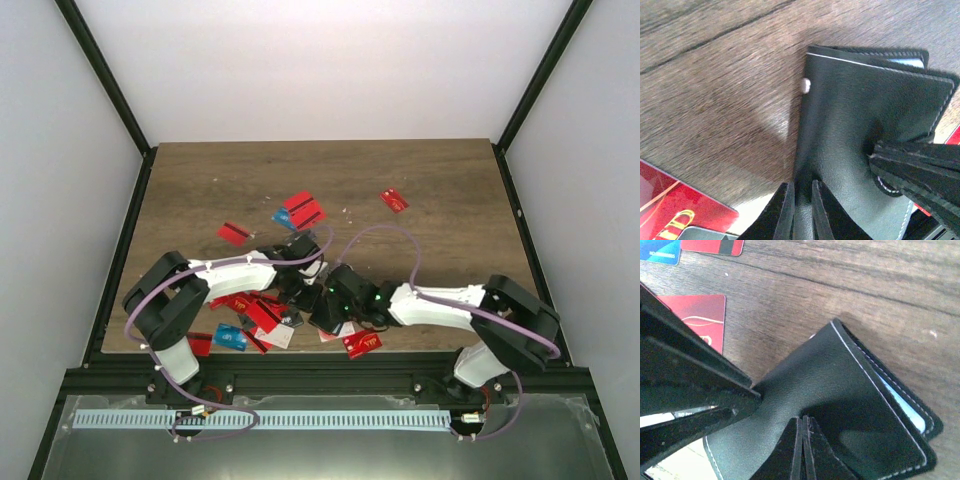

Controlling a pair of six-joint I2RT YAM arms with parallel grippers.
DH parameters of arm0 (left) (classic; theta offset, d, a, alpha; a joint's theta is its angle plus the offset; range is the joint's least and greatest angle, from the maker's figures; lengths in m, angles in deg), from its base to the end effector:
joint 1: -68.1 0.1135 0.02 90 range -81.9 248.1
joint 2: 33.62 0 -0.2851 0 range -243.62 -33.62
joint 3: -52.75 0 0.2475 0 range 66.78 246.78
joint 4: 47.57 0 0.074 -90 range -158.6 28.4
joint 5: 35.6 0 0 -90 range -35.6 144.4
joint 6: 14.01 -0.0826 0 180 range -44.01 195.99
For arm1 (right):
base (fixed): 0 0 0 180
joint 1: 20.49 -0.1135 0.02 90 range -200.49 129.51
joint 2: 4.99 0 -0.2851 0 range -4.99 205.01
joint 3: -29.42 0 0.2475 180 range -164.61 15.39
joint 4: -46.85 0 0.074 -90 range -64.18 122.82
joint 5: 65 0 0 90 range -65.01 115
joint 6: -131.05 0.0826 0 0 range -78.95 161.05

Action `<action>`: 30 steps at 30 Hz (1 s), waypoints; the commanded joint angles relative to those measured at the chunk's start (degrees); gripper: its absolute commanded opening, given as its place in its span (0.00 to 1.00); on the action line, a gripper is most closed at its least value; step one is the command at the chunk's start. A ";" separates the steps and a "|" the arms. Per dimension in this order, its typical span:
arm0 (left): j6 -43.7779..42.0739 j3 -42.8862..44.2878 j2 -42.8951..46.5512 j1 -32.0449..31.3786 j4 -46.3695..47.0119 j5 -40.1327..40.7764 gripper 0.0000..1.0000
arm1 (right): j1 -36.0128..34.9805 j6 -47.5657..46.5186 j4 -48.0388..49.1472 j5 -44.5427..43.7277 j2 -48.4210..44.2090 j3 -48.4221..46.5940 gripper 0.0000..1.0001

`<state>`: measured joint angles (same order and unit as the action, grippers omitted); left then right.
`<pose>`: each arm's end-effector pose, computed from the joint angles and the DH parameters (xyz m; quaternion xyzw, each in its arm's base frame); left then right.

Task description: Put the credit cards into the card holder

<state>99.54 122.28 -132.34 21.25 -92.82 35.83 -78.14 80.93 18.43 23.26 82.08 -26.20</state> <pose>0.1998 -0.2516 0.1279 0.2188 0.9533 -0.2076 0.0170 0.1601 0.2480 0.1337 -0.1452 0.9545 0.1858 0.1823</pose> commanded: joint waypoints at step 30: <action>0.64 0.40 14.15 0.04 0.39 2.63 0.14 | -17.28 20.24 -4.08 -11.61 -0.86 8.54 0.01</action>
<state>99.78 124.10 -121.43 21.55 -91.05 38.89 -94.25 101.69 29.99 7.50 80.68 -19.22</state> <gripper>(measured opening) 0.137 0.014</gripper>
